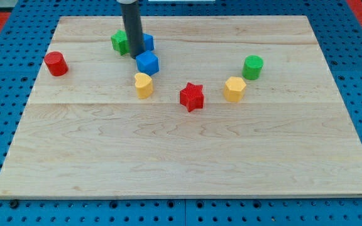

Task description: Move the blue cube below the green star

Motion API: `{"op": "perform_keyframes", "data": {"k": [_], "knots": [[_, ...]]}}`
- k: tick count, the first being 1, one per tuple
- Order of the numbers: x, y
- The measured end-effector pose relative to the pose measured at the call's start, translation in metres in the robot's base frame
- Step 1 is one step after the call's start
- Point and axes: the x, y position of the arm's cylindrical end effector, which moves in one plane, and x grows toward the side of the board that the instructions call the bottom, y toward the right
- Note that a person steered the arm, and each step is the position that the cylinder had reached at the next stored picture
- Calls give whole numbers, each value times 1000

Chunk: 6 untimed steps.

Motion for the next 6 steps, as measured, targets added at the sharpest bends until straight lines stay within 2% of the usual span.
{"op": "perform_keyframes", "data": {"k": [1, 2, 3, 5, 6], "knots": [[-16, 58], [-1, 81], [42, 77], [40, 4], [33, 54]]}}
